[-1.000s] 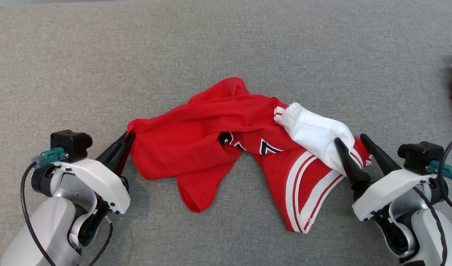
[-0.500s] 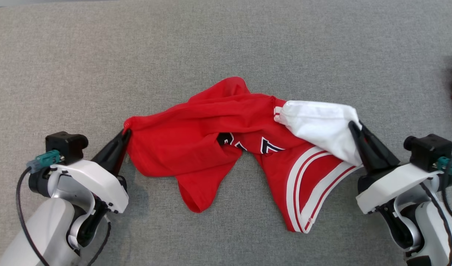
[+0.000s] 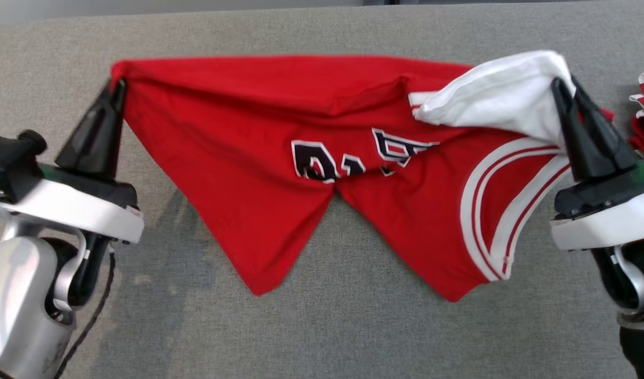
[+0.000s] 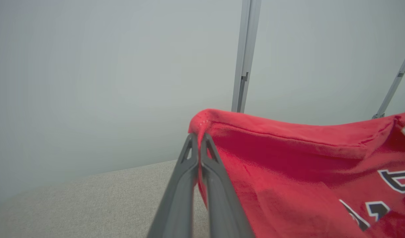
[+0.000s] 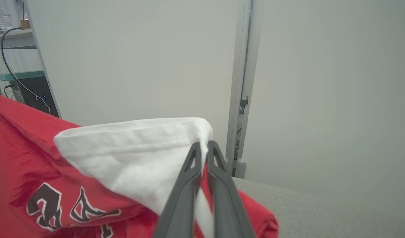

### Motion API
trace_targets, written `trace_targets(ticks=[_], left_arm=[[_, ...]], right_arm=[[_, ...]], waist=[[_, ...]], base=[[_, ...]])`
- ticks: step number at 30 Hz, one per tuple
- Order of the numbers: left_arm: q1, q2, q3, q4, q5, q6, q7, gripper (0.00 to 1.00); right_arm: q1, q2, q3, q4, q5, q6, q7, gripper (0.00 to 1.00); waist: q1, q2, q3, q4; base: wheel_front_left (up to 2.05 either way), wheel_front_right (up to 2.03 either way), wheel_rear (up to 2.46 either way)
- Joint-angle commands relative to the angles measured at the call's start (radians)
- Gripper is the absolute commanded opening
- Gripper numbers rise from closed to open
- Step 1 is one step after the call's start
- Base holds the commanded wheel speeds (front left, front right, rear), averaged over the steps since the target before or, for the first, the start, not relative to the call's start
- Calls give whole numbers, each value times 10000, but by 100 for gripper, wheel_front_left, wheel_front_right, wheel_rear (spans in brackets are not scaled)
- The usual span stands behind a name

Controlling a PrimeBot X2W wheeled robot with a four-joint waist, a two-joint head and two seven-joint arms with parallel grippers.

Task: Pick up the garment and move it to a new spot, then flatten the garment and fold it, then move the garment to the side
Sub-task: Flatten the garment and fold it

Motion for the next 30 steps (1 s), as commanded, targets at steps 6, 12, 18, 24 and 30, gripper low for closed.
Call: trace_targets(ticks=[6, 12, 18, 24, 30], left_arm=[[-363, 471, 435, -1525, 506, 558, -173, 0], [-441, 769, 836, -2825, 865, 1035, -289, 0], [-410, 1005, 1180, -3851, 1159, 1425, -348, 0], [-231, 1227, 1463, -4741, 1307, 1711, -246, 0], [-157, 1374, 1585, -5139, 1346, 1861, -123, 0]], right_arm=[[-477, -213, -394, -1067, -320, 3, -88, 0], [-698, -384, -559, -2118, -526, 3, -205, 0], [-749, -432, -759, -2956, -712, 3, -176, 0], [-615, -382, -932, -3543, -745, 3, 52, 0], [-488, -357, -1068, -3744, -670, 3, 186, 0]], waist=[[0, 0, -221, -83], [0, 0, -380, -123], [0, 0, -589, -153], [0, 0, -857, -187], [0, 0, -977, -166]], base=[[0, 0, 0], [0, 0, 0], [0, 0, 0], [0, 0, 0], [0, 0, 0]])
